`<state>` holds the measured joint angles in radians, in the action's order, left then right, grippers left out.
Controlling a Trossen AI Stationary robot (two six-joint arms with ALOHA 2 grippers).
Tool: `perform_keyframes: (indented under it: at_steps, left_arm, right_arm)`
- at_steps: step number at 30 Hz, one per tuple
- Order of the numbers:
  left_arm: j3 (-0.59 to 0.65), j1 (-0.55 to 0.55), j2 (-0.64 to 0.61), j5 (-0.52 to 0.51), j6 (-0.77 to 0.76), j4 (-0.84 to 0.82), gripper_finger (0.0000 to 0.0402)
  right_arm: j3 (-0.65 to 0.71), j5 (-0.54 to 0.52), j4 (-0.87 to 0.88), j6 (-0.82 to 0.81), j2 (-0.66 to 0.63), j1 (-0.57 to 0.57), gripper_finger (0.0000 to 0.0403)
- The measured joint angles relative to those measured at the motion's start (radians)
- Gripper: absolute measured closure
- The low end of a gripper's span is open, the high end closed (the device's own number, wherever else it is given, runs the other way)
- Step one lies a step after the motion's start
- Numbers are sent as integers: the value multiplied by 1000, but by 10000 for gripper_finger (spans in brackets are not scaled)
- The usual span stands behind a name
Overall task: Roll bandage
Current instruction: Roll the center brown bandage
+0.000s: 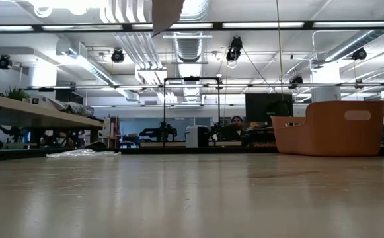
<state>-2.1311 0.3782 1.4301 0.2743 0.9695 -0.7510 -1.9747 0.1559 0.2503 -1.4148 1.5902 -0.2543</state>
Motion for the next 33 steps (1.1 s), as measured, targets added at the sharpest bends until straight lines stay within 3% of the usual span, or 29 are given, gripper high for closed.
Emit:
perform_keyframes:
  at_steps: [14,19,26,28,33]
  left_arm:
    - [1,1,14,-59,-110,90,195]
    - [1,10,14,-128,-119,75,206]
    - [-6,10,-17,-135,-115,77,211]
    - [-8,9,-44,-120,-122,78,208]
    - [-2,-2,-91,51,-144,53,195]
  right_arm:
    - [1,35,120,77,0,1,323]
    - [1,36,113,89,0,1,327]
    - [1,38,92,74,0,1,326]
    - [1,38,66,49,0,1,329]
    - [1,37,43,-31,-2,-2,329]
